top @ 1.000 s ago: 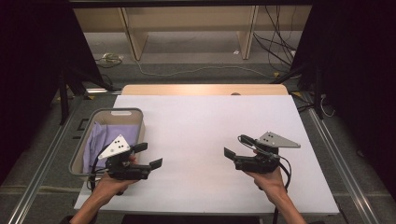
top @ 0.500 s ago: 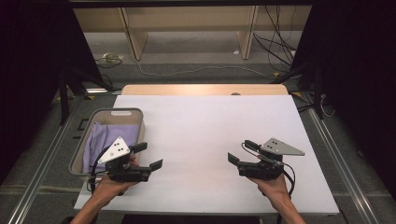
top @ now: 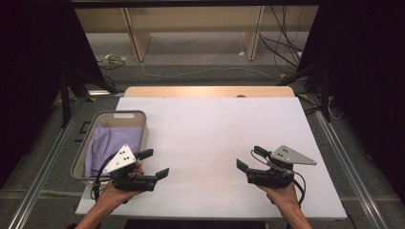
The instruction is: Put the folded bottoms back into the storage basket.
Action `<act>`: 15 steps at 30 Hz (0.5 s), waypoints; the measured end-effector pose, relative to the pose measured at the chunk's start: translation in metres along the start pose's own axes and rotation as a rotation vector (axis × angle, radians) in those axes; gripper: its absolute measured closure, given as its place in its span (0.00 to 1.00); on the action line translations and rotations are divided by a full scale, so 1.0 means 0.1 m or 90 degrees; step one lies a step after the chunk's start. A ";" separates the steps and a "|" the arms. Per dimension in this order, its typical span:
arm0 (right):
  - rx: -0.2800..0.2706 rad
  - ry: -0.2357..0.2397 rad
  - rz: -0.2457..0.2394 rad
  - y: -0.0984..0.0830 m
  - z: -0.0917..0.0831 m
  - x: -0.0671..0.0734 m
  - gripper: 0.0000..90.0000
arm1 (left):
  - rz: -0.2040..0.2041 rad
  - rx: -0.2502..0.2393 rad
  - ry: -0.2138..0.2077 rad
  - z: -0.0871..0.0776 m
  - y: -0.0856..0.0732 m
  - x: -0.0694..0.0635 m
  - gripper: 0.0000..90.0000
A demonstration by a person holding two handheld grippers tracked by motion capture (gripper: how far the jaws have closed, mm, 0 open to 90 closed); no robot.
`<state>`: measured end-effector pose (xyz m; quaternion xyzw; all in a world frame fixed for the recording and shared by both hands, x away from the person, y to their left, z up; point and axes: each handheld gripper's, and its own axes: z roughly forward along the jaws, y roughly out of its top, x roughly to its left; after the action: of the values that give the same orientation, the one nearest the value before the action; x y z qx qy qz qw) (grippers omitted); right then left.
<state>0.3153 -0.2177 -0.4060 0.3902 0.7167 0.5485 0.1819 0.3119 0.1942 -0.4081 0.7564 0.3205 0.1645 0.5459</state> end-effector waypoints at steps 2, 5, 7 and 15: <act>-0.003 -0.004 0.000 0.00 -0.01 -0.01 0.21 | -0.008 0.000 -0.002 0.01 -0.01 0.00 0.15; -0.004 -0.008 0.000 -0.01 -0.03 -0.01 0.21 | -0.011 0.003 -0.003 0.01 -0.02 -0.01 0.15; -0.003 -0.010 0.000 -0.02 -0.04 -0.01 0.21 | -0.010 0.007 -0.002 0.01 -0.03 -0.01 0.15; 0.001 -0.016 -0.006 -0.05 -0.07 0.01 0.21 | -0.009 0.014 -0.004 0.01 -0.06 -0.04 0.15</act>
<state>0.3081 -0.2220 -0.4084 0.3942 0.7164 0.5422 0.1934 0.3077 0.1918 -0.4133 0.7604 0.3257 0.1544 0.5402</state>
